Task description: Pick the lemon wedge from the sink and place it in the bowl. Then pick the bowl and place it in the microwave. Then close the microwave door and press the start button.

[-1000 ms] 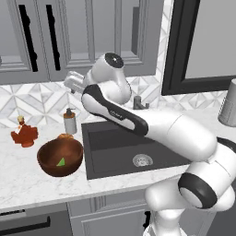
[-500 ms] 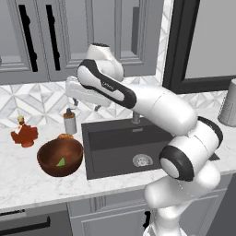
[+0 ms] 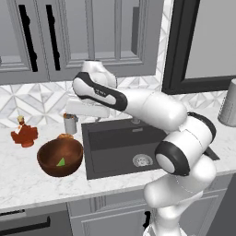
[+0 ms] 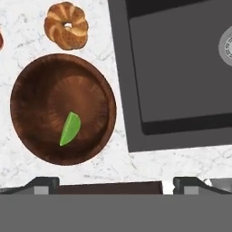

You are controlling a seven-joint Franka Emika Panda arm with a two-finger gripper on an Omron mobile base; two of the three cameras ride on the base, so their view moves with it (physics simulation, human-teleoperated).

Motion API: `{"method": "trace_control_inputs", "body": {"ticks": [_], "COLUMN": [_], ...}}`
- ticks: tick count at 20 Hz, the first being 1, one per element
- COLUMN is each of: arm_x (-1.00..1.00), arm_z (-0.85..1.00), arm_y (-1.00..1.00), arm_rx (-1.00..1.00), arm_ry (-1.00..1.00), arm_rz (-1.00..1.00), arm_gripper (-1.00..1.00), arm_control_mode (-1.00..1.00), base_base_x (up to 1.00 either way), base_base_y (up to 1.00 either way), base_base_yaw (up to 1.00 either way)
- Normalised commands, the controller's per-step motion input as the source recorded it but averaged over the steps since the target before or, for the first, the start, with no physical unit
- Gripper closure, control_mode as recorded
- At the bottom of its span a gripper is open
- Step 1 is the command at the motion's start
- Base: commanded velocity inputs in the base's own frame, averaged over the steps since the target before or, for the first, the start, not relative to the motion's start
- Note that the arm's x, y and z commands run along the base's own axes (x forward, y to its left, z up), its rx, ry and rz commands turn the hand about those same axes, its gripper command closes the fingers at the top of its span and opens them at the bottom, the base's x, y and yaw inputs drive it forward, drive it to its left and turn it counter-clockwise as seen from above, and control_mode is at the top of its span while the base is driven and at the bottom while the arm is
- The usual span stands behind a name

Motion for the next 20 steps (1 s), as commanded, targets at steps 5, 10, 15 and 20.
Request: {"method": "trace_control_inputs", "body": {"ticks": [5, 10, 15, 20], "arm_x": [0.04, 0.29, 0.18, 0.09], "arm_z": [-0.75, -0.60, -0.36, -0.45], "arm_y": [-0.06, 0.05, 0.19, 0.15], "arm_rx": [0.03, 0.09, 0.03, 0.00], "arm_ry": [-0.01, 0.00, 0.00, 0.00], "arm_rz": [0.13, 0.06, 0.00, 0.00], "arm_gripper": [-1.00, -1.00, -1.00, -1.00], "arm_control_mode": [-1.00, -1.00, -1.00, -1.00], "base_base_x": [0.00, 0.00, 0.00, 0.00], "base_base_y": [0.00, 0.00, 0.00, 0.00], "base_base_yaw": [0.00, 0.00, 0.00, 0.00]}}
